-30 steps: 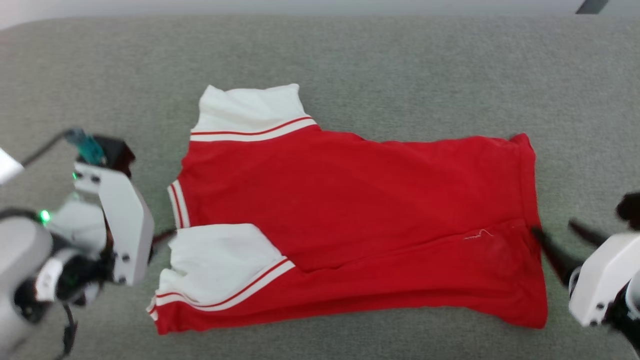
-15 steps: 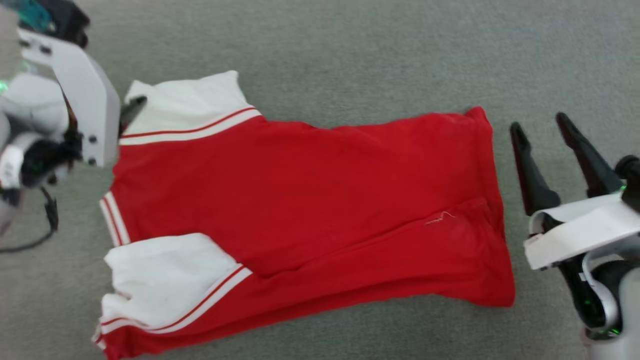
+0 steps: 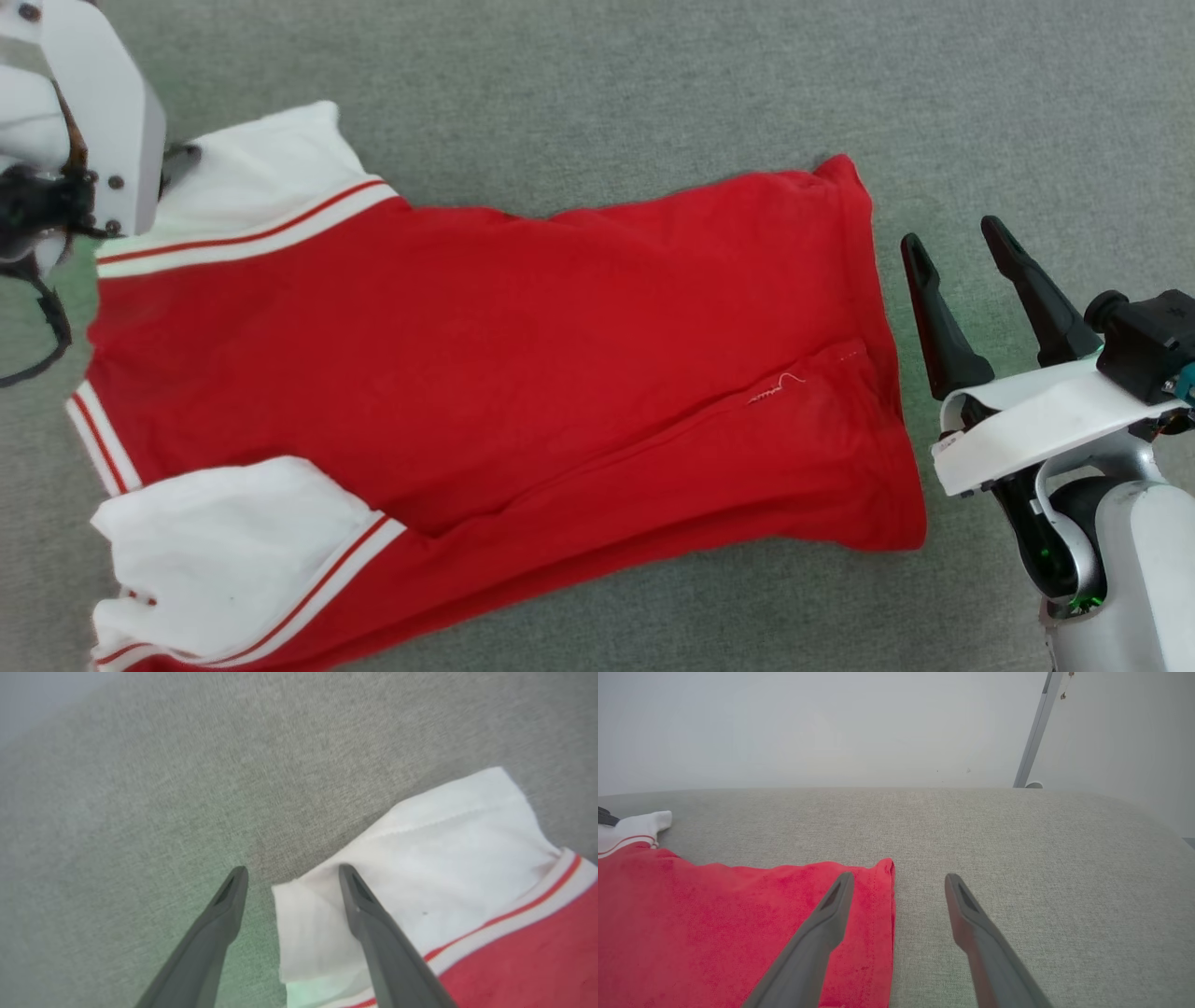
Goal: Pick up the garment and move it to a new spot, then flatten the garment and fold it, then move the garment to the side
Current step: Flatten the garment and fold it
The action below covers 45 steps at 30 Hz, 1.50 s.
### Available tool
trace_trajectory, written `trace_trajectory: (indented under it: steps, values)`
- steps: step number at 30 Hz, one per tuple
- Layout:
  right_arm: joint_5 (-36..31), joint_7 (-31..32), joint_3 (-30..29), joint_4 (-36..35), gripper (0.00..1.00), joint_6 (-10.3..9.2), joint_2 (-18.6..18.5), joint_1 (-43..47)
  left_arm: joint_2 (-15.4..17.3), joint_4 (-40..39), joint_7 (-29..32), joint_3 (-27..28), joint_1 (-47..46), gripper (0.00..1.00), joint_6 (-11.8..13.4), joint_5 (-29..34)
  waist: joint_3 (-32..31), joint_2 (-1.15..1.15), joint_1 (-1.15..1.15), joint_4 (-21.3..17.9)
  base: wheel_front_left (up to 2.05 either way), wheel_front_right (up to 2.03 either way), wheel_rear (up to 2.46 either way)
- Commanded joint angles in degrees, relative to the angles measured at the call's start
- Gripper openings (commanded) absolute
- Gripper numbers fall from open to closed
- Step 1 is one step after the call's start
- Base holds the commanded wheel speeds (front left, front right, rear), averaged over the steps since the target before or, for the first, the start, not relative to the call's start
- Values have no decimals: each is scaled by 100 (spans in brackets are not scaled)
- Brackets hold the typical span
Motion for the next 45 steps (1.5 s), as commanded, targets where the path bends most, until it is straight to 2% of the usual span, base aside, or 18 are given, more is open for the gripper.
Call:
trace_trajectory:
  steps: [1,9,10,11,12,14,18,22,30,36,37,38,45]
  values:
    - [1,-3,0,11,100,-9,8,-71,-26,57,40,-8,-36,100,1,-46,69,0,0,-63,0,0,0]
    - [31,114,-42,-3,100,-9,-31,-74,-269,629,783,-147,131,100,119,-310,95,0,0,-49,0,0,0]
    - [34,140,-57,-16,100,-9,-30,-89,-296,660,876,-174,171,95,139,-326,91,0,0,-39,0,0,0]
    - [52,198,-68,-15,100,-9,-20,-91,-316,691,952,-204,213,49,168,-356,89,0,0,-30,0,0,0]
    - [54,252,-60,-26,100,-9,-22,-102,-335,732,1034,-214,251,0,209,-396,89,0,0,-21,0,0,0]
    - [112,404,-68,-56,100,-9,12,-149,-374,747,1063,-212,270,0,271,-424,99,0,0,0,0,0,0]
    - [168,845,-21,-162,100,-9,50,-381,-440,697,852,-134,205,0,202,-432,144,0,0,28,0,0,0]
    - [179,1640,-14,-57,100,-9,56,-801,-506,717,752,-159,111,0,143,-360,198,0,0,79,0,0,0]
    - [168,3342,-43,910,100,-10,-58,-1869,-708,804,574,-165,-117,0,-10,-291,344,0,0,296,0,0,0]
    - [428,4316,76,1715,100,-10,29,-2408,-858,924,422,-159,-231,0,-131,-282,392,0,0,444,0,0,0]
    - [459,4471,147,1831,97,-10,13,-2465,-879,953,401,-161,-242,0,-146,-282,392,0,0,467,0,0,0]
    - [509,4600,208,1926,0,-10,-13,-2502,-904,983,361,-160,-246,0,-157,-280,390,0,0,492,0,0,0]
    - [426,4676,125,2022,0,-10,-199,-2619,-1042,1089,-58,-58,-329,0,-316,-306,250,0,0,695,0,0,0]
